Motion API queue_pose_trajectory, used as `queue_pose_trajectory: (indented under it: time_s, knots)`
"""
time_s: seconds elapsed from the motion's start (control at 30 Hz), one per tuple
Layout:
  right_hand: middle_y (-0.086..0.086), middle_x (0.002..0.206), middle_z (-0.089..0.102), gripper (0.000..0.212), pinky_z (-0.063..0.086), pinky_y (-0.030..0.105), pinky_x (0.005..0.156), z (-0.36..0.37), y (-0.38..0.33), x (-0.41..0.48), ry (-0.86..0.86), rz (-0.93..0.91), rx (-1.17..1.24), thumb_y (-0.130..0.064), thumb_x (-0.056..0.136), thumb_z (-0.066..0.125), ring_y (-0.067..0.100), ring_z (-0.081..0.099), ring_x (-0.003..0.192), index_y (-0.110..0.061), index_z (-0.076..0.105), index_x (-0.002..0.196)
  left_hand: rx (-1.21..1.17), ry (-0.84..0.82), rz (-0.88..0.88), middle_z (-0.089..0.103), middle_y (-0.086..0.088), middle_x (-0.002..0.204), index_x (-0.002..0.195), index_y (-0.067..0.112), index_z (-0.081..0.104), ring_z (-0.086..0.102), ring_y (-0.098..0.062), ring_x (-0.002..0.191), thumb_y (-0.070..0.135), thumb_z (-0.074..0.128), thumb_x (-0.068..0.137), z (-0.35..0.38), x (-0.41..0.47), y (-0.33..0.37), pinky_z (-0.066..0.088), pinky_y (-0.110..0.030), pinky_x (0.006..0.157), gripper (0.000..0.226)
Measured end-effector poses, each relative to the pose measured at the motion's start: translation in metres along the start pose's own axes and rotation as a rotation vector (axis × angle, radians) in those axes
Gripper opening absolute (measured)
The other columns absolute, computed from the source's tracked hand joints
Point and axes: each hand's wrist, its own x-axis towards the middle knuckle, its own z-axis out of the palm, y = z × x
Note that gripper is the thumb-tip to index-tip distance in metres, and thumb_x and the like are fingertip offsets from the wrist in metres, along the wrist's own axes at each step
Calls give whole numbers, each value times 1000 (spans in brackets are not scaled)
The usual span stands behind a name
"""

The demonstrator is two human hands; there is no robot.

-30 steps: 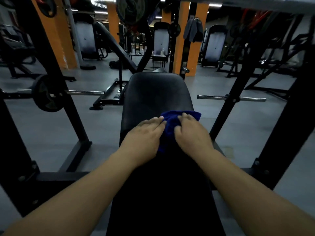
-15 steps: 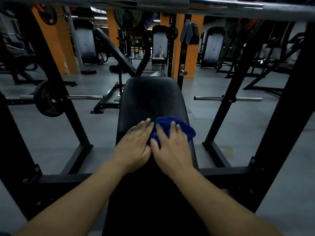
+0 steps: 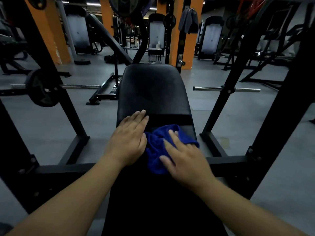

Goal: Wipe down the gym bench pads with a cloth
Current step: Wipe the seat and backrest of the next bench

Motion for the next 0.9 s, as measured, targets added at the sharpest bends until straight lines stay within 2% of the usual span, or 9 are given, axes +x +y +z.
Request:
queue_pose_trajectory:
  time_s: [0.13,0.2,0.33,0.4,0.5,0.6,0.7,0.83,0.9]
  knots:
    - [15,160,30,61,34,47,112,-7,10,45,78,205,-25,-32,96,37,35,34,144,-26,25,156,5,18,-7,32,-6,161,151,11,42,27,-18,150,34,28,90,-1,-1,2,12,-31,122,67]
    - [16,157,34,65,32,51,114,0,-14,44,63,74,-30,-26,88,36,38,34,143,-25,35,153,-3,23,0,34,-7,159,149,9,45,31,-20,148,33,28,89,-2,-2,1,13,-31,121,66]
    - [6,155,41,56,40,44,107,-1,-8,-17,-29,-179,-1,-42,91,40,26,39,143,-23,52,143,-20,48,-2,32,-5,160,150,11,42,27,-18,149,33,26,91,1,-2,0,2,-22,120,65]
    - [4,154,42,55,46,45,105,-6,12,-11,26,-68,17,-53,95,40,22,39,142,-25,54,141,-21,67,-7,36,-6,159,148,9,45,31,-20,148,32,28,90,1,-2,1,1,-21,119,64]
    - [4,163,24,59,25,44,119,-3,10,27,52,157,24,-58,97,37,26,21,150,-34,37,151,-23,60,-5,35,-6,159,149,10,45,30,-20,148,32,27,90,1,-1,1,5,-24,120,65]
    - [6,165,18,61,15,46,121,4,-11,14,-5,-37,-22,-62,95,34,30,15,151,-40,33,151,-16,33,-6,33,-6,160,150,10,43,28,-20,149,33,26,90,0,-2,1,10,-30,121,66]
    - [6,159,34,57,26,46,118,2,11,-17,-18,-243,-41,-55,95,40,28,31,146,-33,43,148,-14,1,-19,37,-10,158,147,7,46,33,-24,147,33,26,91,-1,-2,3,16,-36,120,65]
    - [4,154,43,68,33,43,115,-8,20,16,108,145,109,-31,96,49,28,37,143,-21,21,157,-29,-28,-43,34,-11,159,149,6,43,30,-27,149,38,22,95,1,-30,11,19,-41,121,67]
    - [12,149,47,69,33,45,113,-4,-7,21,114,137,94,-27,93,52,33,41,139,-12,26,155,-45,-70,-53,23,-7,164,155,10,32,16,-21,153,43,12,94,-1,-48,15,8,-35,124,72]
